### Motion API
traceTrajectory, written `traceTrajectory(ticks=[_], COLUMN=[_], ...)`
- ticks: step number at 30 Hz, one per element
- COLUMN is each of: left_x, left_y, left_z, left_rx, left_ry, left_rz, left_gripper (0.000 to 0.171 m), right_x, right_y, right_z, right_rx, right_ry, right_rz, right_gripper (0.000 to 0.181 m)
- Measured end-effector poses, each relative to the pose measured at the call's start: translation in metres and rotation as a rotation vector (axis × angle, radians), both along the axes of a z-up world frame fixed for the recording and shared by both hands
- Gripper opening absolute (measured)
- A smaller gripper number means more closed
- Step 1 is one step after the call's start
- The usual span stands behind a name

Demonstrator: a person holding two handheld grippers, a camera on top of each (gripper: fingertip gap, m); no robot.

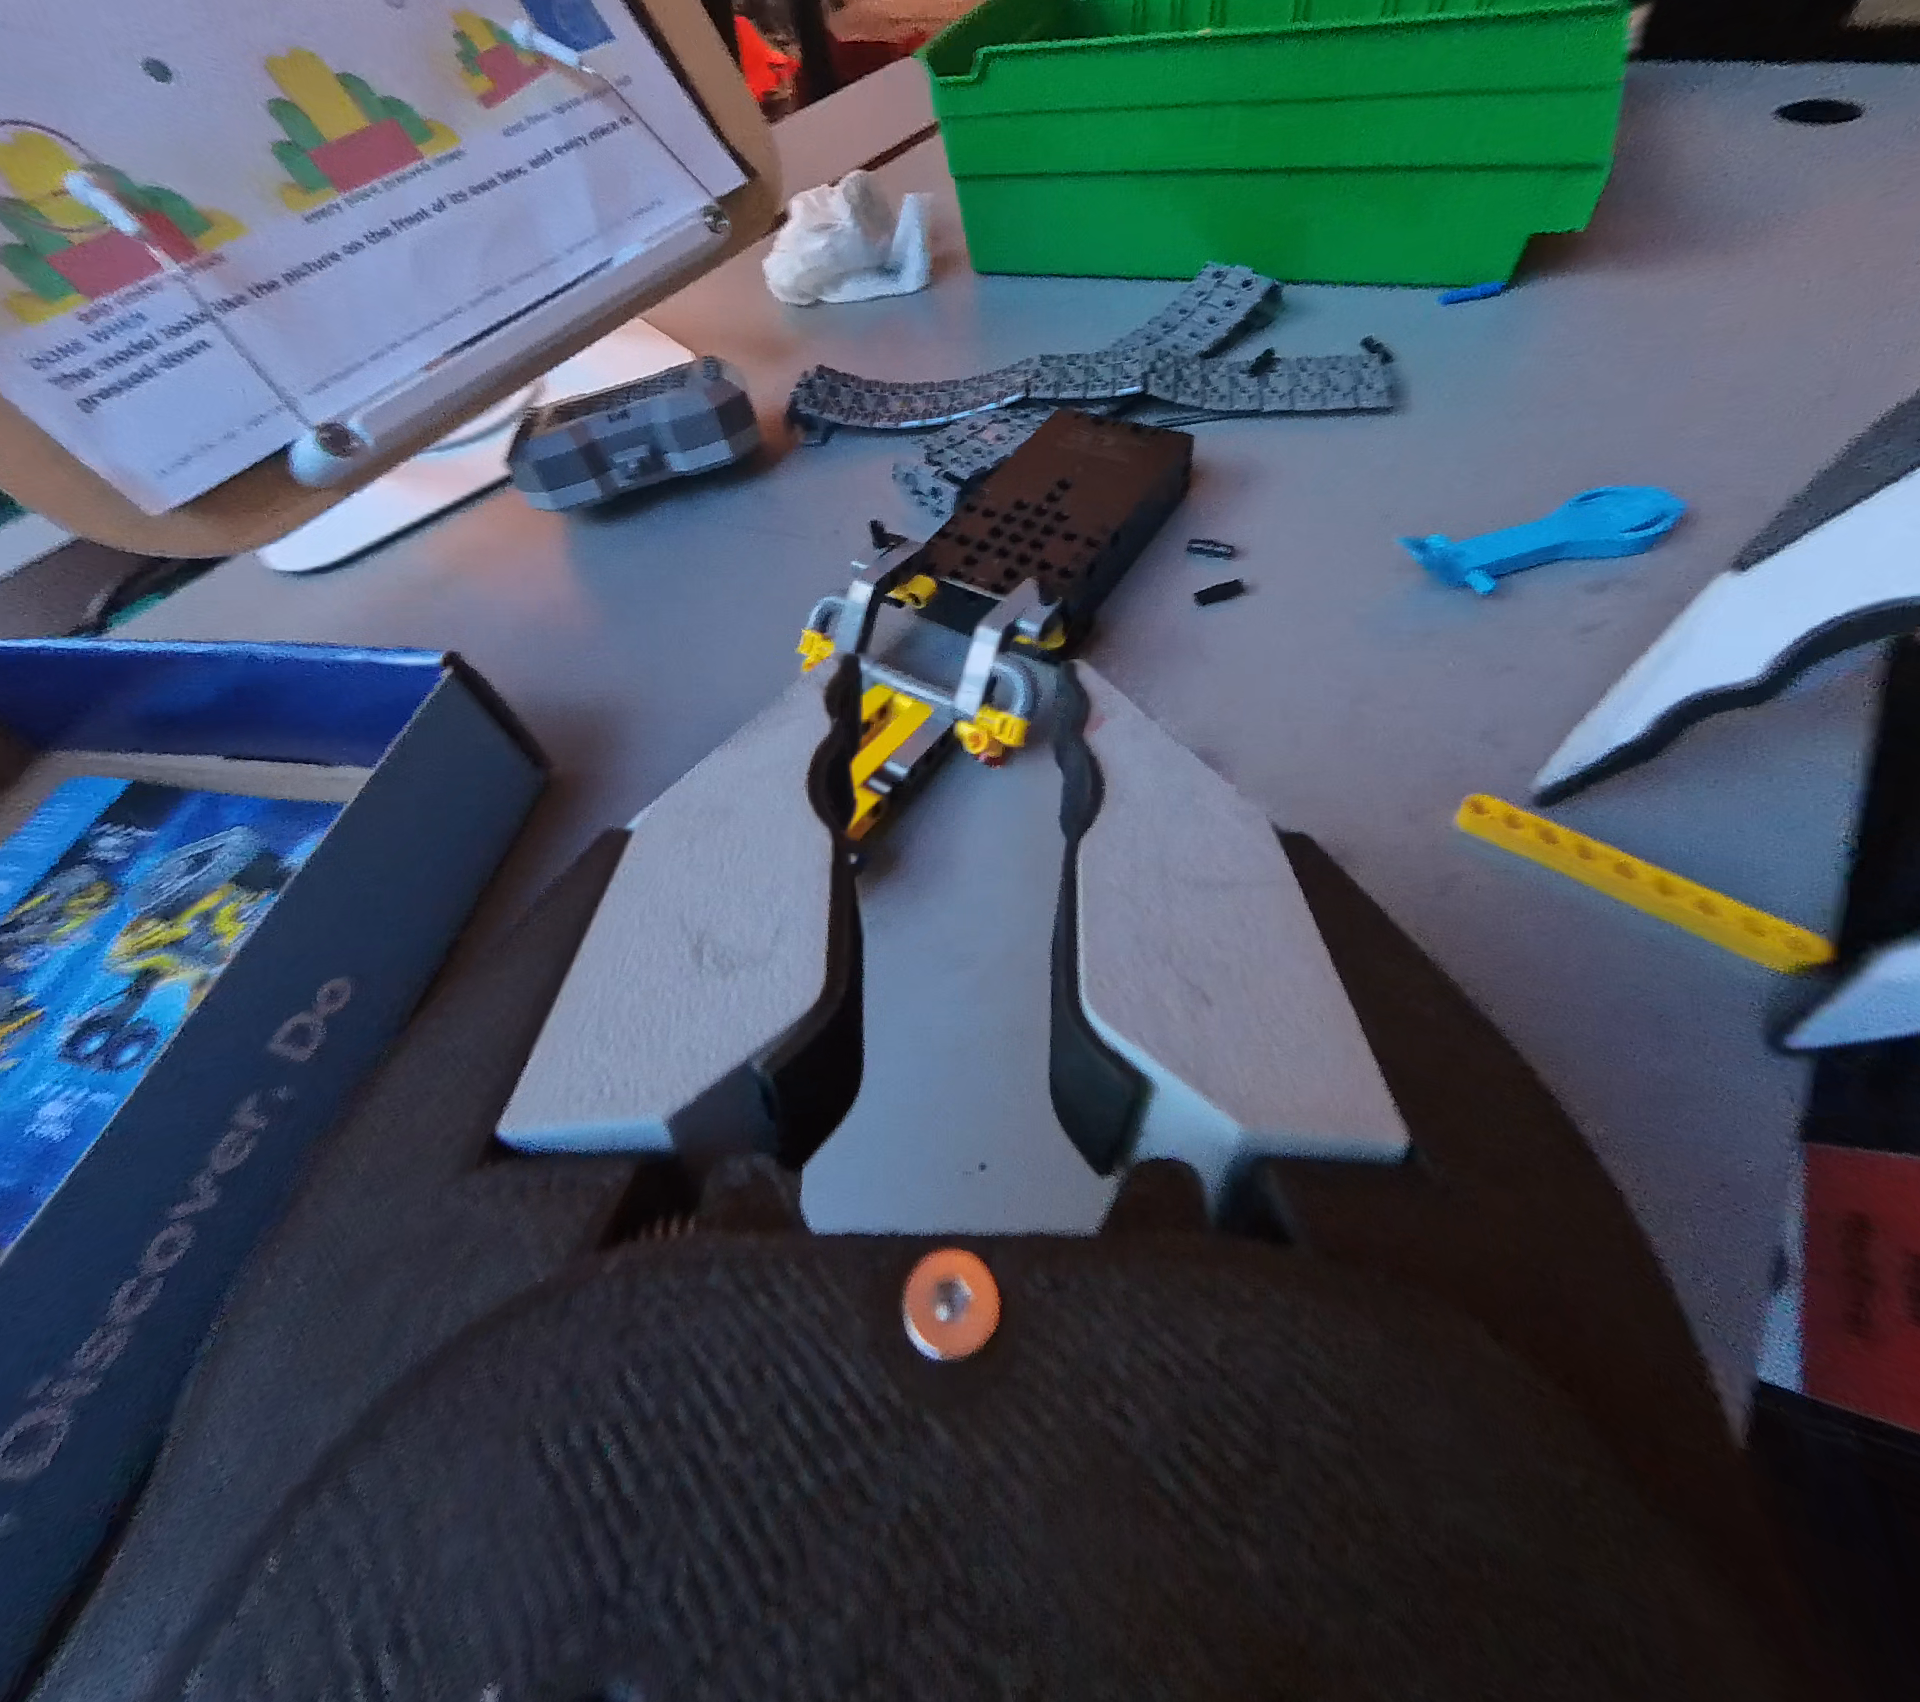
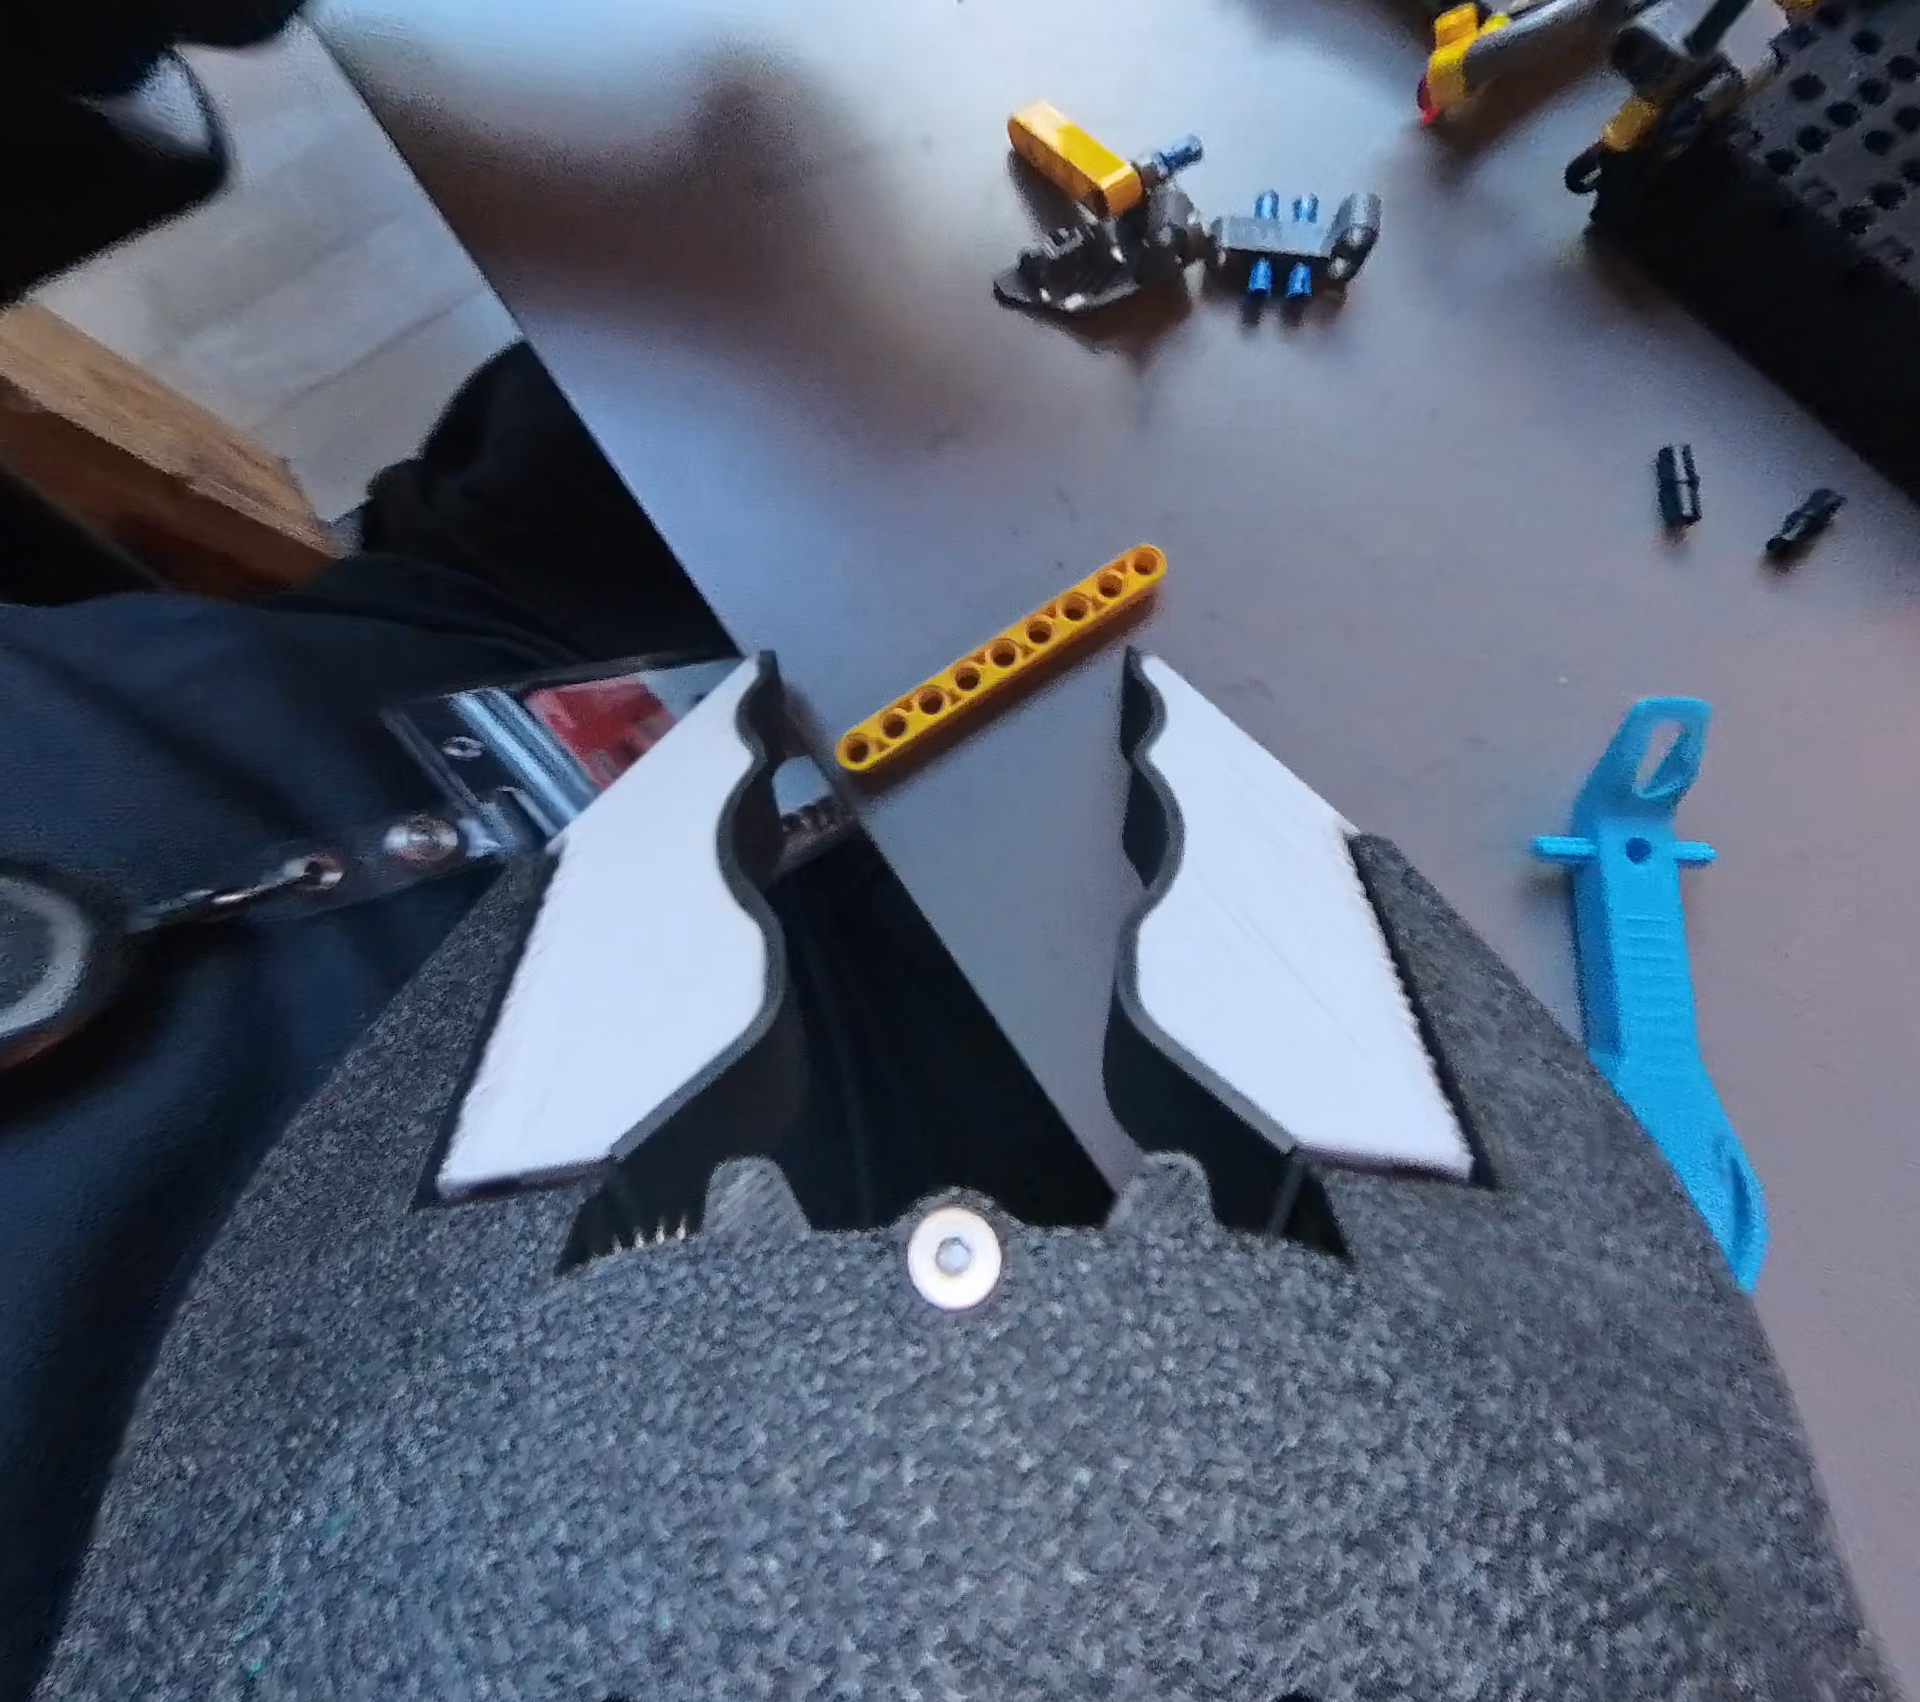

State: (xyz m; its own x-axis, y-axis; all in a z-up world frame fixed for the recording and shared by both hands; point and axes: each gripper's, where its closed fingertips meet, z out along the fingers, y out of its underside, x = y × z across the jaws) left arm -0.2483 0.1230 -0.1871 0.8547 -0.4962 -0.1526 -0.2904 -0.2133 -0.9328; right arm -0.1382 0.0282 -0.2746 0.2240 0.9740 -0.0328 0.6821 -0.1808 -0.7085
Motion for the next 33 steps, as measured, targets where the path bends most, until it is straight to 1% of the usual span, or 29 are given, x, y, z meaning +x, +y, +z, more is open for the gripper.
traceTrajectory(ticks=[1, 3, 6, 9, 12, 16, 18, 20, 22, 24, 27, 29, 30, 31, 33], left_x=[-0.004, -0.010, -0.012, -0.013, -0.015, -0.016, -0.014, -0.012, -0.011, -0.013, -0.016, -0.019, -0.020, -0.021, -0.023], left_y=[-0.001, -0.002, -0.001, 0.000, -0.001, 0.001, 0.001, 0.001, 0.002, 0.003, 0.003, 0.004, 0.004, 0.005, 0.006], left_z=[-0.003, -0.008, -0.015, -0.019, -0.018, -0.018, -0.022, -0.024, -0.024, -0.023, -0.020, -0.018, -0.018, -0.018, -0.018], left_rx=[0.012, 0.037, 0.056, 0.065, 0.099, 0.129, 0.124, 0.125, 0.129, 0.128, 0.131, 0.125, 0.119, 0.112, 0.098], left_ry=[0.021, 0.072, 0.094, 0.099, 0.133, 0.181, 0.215, 0.243, 0.251, 0.241, 0.199, 0.169, 0.155, 0.144, 0.125], left_rz=[0.022, 0.043, 0.065, 0.079, 0.086, 0.105, 0.100, 0.097, 0.100, 0.107, 0.116, 0.122, 0.125, 0.127, 0.129], left_gripper=[0.034, 0.033, 0.038, 0.044, 0.044, 0.043, 0.044, 0.044, 0.045, 0.046, 0.044, 0.044, 0.043, 0.043, 0.043], right_x=[0.001, 0.004, 0.005, 0.005, 0.005, 0.010, 0.014, 0.020, 0.035, 0.064, 0.122, 0.164, 0.183, 0.198, 0.214], right_y=[0.000, 0.001, 0.003, 0.001, 0.002, 0.020, 0.026, 0.036, 0.060, 0.097, 0.159, 0.203, 0.224, 0.244, 0.276], right_z=[-0.001, -0.001, -0.001, -0.001, -0.001, 0.003, 0.015, 0.036, 0.065, 0.101, 0.162, 0.193, 0.200, 0.199, 0.182], right_rx=[0.011, 0.008, 0.008, 0.014, 0.015, 0.050, 0.050, 0.044, 0.113, 0.223, 0.360, 0.442, 0.464, 0.453, 0.345], right_ry=[-0.017, -0.042, -0.054, -0.059, -0.070, -0.044, 0.021, 0.114, 0.196, 0.252, 0.341, 0.357, 0.346, 0.322, 0.276], right_rz=[0.009, 0.034, 0.085, 0.144, 0.166, 0.114, 0.093, 0.065, -0.003, -0.121, -0.326, -0.470, -0.531, -0.580, -0.639], right_gripper=[0.059, 0.042, 0.034, 0.006, 0.004, 0.004, 0.004, 0.004, 0.004, 0.004, 0.004, 0.003, 0.003, 0.004, 0.004])
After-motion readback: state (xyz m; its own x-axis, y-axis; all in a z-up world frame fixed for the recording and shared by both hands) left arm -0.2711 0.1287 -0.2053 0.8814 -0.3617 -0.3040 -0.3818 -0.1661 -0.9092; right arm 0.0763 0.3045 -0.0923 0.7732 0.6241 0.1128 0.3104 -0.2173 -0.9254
